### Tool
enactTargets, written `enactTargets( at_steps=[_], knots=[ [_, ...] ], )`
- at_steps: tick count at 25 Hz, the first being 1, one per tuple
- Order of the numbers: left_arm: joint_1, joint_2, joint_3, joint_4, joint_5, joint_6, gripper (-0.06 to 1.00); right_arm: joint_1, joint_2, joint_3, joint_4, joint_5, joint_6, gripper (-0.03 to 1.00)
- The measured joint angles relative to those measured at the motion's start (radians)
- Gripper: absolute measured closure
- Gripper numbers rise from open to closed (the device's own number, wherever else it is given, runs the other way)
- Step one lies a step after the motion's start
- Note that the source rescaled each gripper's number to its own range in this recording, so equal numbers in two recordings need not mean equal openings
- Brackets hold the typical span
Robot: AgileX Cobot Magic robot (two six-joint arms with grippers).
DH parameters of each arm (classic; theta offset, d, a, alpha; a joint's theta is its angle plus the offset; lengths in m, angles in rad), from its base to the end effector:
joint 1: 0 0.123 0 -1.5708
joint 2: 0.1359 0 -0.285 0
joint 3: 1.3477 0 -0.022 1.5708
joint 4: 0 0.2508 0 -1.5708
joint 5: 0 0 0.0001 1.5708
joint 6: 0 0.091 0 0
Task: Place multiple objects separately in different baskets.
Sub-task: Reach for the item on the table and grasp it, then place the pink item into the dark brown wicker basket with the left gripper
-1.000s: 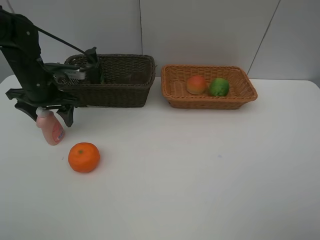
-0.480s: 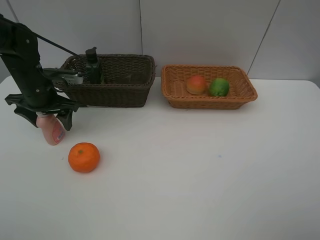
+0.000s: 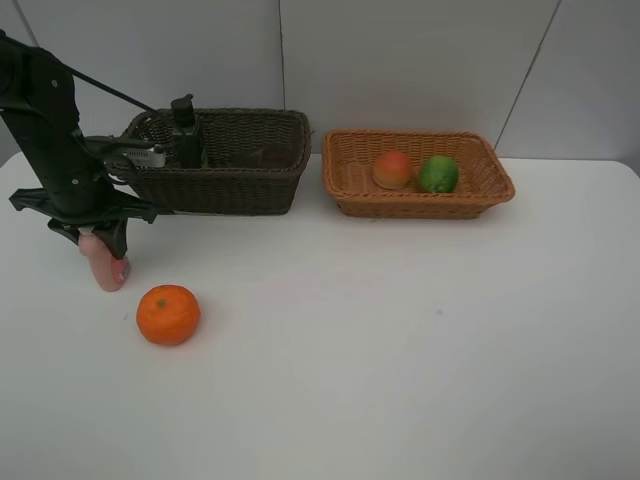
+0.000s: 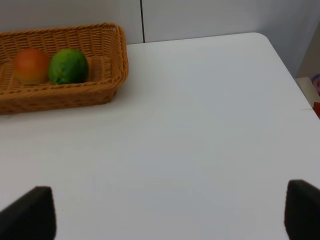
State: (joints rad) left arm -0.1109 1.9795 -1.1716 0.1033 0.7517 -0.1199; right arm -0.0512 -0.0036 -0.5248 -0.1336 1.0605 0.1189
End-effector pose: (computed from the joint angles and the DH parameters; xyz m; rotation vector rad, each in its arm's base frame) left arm 0.3582 -0.0334 0.1275 0.0956 3.0325 0.0947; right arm -0.0093 -0.0101 0.2847 0.1791 2.0026 -0.1158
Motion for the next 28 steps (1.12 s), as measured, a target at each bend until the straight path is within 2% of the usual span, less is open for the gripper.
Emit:
enactTargets(
  at_steps=[28],
  knots=[
    [0.000, 0.000, 0.000, 0.000, -0.016, 0.000, 0.55, 0.000, 0.000, 0.000, 0.000, 0.000, 0.000, -0.01]
  ],
)
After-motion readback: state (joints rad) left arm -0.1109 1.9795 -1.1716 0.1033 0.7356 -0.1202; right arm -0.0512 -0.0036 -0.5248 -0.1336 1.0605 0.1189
